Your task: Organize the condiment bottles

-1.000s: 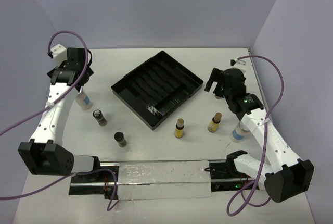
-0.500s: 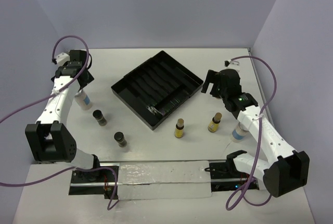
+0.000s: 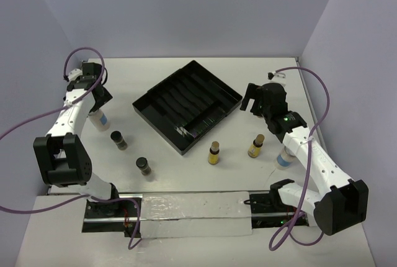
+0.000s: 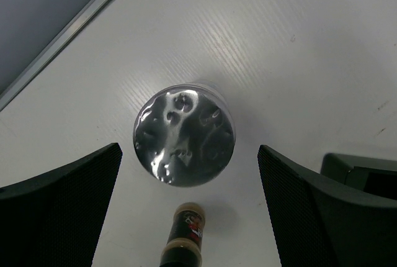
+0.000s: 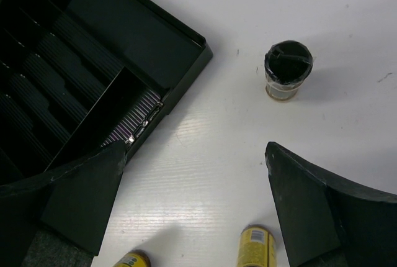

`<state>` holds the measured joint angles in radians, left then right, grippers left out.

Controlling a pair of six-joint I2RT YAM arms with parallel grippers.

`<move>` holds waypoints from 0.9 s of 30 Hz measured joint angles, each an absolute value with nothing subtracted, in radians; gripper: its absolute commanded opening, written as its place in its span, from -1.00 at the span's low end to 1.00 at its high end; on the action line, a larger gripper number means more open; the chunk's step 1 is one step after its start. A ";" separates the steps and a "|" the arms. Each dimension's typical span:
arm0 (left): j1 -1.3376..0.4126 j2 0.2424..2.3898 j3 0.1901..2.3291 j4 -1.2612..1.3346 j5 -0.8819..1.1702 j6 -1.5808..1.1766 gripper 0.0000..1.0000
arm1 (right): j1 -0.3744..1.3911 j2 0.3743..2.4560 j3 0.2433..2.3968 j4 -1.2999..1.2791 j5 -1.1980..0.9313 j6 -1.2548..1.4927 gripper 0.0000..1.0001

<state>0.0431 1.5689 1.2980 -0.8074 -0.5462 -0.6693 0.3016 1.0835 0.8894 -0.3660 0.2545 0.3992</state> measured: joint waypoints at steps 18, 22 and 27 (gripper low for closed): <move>0.093 1.603 1.258 -0.724 -0.507 -0.658 0.01 | 0.302 1.093 0.889 -0.366 0.259 0.399 1.00; 0.093 1.597 1.250 -0.715 -0.499 -0.654 -0.79 | 0.302 1.102 0.889 -0.367 0.262 0.399 1.00; 0.081 1.586 1.258 -0.736 -0.488 -0.634 -0.79 | 0.302 1.103 0.889 -0.368 0.267 0.399 1.00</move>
<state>0.0809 1.5862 1.2575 -0.7356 -0.4883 -0.6339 0.3016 1.1030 0.8894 -0.3683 0.2675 0.3992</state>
